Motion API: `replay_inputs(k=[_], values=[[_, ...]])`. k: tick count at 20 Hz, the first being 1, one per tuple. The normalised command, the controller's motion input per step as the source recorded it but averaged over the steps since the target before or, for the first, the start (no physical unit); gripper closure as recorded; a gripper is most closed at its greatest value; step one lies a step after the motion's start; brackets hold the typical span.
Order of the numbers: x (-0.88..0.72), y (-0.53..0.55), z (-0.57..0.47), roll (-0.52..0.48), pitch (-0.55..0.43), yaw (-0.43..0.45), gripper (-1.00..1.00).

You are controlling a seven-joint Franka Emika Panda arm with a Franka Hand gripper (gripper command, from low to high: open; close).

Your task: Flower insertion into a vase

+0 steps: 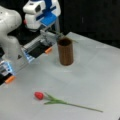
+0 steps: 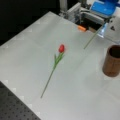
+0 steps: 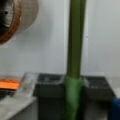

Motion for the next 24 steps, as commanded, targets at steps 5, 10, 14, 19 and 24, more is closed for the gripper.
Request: replay_inputs(k=[5,10,14,19,24], values=[[-0.47,0.42,-0.02,0.038,-0.014,-0.096,1.0],[-0.36,0.32,-0.01,0.072,-0.003,-0.101,1.0],[-0.27,0.28,-0.09,0.066,-0.021,-0.085,1.0],[-0.26,0.25,-0.16,0.048,-0.015,-0.099,1.0],[-0.27,0.16,-0.14,0.024,0.059,-0.128,1.0]])
